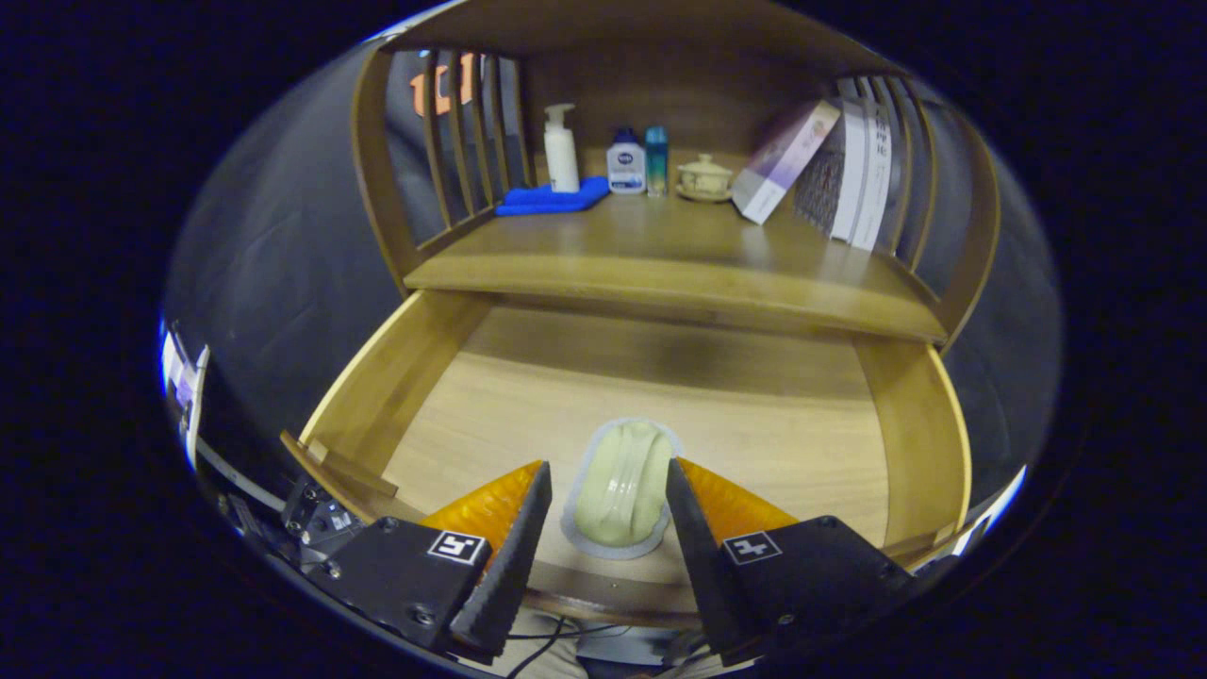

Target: Pull open the drawer, take out the items inside it, and place them on the countertop above the cabinet.

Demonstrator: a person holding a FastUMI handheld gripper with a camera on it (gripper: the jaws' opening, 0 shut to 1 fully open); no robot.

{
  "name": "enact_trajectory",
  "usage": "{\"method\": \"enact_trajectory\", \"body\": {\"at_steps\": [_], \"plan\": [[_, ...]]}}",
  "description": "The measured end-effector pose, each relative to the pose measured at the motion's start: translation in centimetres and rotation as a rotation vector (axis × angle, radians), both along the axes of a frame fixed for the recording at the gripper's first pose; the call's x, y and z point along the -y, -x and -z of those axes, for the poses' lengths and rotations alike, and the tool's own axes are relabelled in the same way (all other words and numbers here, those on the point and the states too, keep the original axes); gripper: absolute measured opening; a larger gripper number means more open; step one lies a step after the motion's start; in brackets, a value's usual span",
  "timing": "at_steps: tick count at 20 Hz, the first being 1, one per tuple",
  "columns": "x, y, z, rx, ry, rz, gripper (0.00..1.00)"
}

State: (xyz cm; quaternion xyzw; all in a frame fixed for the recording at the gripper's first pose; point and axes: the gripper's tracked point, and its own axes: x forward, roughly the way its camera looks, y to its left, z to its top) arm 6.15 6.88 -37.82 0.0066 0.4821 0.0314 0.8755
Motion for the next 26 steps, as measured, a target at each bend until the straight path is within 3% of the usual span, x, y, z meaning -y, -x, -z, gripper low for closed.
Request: {"method": "enact_trajectory", "body": {"at_steps": [5,9,12,20,26], "plan": [[0.7,-0.8,3.0,-0.155,-0.024,0.052,0.74],[1.0,-0.6,4.1,-0.228,0.0,0.045,0.7],[1.1,-1.0,4.7,-0.261,-0.023,0.083,0.6],[0.4,-1.5,4.1,-0.255,-0.038,0.089,0.21],[0.7,-2.8,0.3,-0.184,-0.019,0.078,0.2]]}}
